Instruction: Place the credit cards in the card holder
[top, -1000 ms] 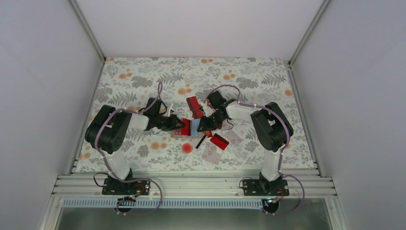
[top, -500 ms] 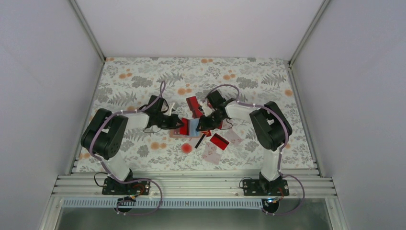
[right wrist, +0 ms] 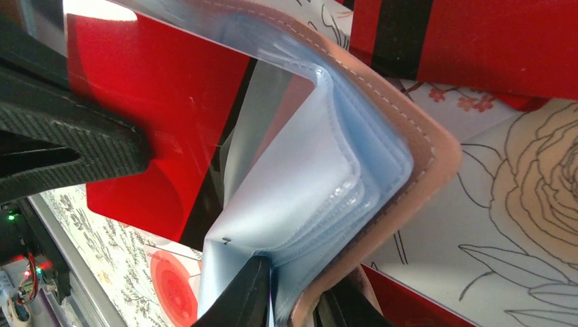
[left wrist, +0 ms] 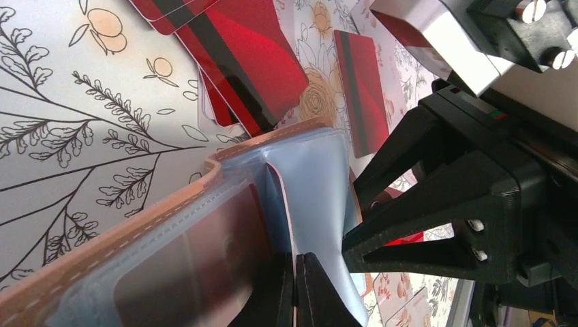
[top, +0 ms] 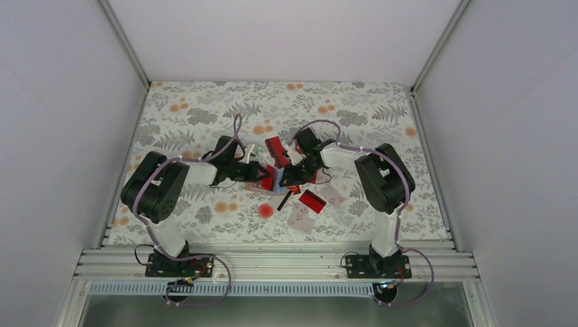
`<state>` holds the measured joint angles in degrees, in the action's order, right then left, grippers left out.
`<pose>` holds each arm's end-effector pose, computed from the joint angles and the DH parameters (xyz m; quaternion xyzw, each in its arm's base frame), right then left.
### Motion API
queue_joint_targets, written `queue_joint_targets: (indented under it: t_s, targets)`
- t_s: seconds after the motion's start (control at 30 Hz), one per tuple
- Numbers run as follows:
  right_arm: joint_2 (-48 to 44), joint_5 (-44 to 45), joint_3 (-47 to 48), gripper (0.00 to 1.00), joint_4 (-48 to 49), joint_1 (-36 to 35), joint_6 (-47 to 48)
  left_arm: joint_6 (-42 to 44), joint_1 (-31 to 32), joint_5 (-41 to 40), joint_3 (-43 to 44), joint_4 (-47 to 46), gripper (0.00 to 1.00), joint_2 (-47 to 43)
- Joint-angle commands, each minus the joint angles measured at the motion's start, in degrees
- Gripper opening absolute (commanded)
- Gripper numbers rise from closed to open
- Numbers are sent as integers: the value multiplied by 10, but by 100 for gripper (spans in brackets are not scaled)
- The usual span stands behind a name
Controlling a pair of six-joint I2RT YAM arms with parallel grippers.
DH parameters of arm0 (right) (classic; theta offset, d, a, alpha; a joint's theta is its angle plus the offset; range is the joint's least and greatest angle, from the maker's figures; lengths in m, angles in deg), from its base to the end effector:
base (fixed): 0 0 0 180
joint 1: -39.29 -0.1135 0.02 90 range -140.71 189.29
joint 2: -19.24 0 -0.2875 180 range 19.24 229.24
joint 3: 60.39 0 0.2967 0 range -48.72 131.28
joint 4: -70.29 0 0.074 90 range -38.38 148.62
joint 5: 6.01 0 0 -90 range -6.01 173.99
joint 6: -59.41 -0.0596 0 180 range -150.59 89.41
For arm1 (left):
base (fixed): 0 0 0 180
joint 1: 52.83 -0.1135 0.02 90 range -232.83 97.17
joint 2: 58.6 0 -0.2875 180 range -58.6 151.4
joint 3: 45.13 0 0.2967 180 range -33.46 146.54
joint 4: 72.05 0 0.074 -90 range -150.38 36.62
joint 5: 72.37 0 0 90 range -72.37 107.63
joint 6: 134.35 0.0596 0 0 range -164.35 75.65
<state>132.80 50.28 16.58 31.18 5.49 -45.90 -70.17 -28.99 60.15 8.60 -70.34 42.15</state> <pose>0.3170 0.2520 0.0804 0.1882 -0.9315 -0.3112 0.0112 0.3072 -0.1798 0.0903 0.1127 0.8742 -0.4459 0.1556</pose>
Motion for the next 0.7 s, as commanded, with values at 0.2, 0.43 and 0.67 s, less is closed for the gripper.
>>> queue_joint_targets:
  t_s: [0.2, 0.43, 0.67]
  targets:
    - [135, 229, -80, 21, -58, -29, 9, 45, 30, -75, 39, 74, 2, 4]
    - [69, 250, -61, 39, -112, -29, -4, 84, 31, -125, 50, 168, 2, -21]
    - [-29, 305, -47, 47, -197, -28, -15, 91, 32, -151, 61, 210, 2, -44]
